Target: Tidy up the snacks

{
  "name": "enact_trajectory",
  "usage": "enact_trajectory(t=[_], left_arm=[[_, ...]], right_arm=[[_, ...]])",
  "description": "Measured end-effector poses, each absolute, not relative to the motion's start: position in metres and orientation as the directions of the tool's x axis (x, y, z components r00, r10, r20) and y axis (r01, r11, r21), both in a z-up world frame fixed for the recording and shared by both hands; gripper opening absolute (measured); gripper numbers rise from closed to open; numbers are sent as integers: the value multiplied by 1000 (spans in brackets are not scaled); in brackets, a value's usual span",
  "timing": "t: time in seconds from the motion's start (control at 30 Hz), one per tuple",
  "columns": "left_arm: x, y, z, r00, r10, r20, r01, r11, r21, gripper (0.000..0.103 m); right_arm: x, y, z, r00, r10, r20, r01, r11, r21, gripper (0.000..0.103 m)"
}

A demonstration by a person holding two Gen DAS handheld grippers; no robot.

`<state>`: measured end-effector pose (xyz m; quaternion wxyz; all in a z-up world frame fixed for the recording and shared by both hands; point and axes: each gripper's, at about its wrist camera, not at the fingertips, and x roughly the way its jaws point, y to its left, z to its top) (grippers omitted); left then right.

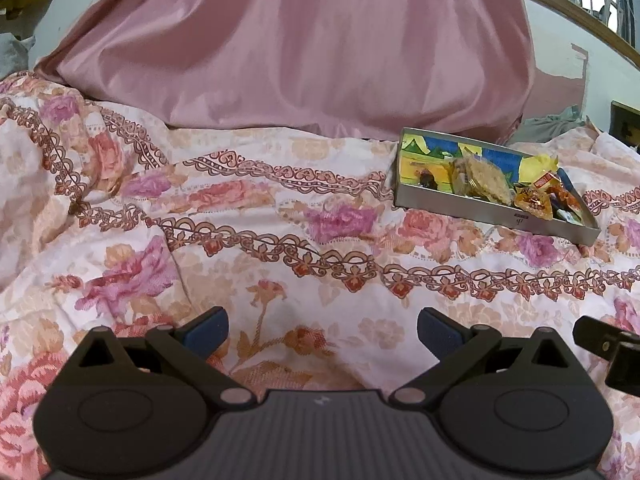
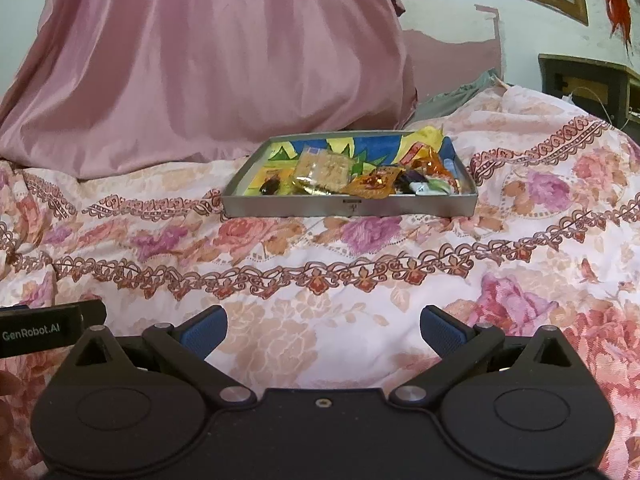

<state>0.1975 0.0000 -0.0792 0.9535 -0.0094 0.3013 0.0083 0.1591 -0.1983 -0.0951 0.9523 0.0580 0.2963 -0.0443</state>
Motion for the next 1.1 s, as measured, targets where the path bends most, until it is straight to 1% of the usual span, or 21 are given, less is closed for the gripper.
enact_trajectory(t=[0.37, 1.1], left_arm=[[196, -5, -82, 815, 12, -579, -6, 1000, 13, 102], [198, -3, -83, 809, 21, -587, -17, 1000, 12, 102]], right_arm=[[161, -197, -97, 811, -40, -583, 109, 990, 84, 102], [162, -197, -100, 802, -29, -597, 97, 992, 82, 102]])
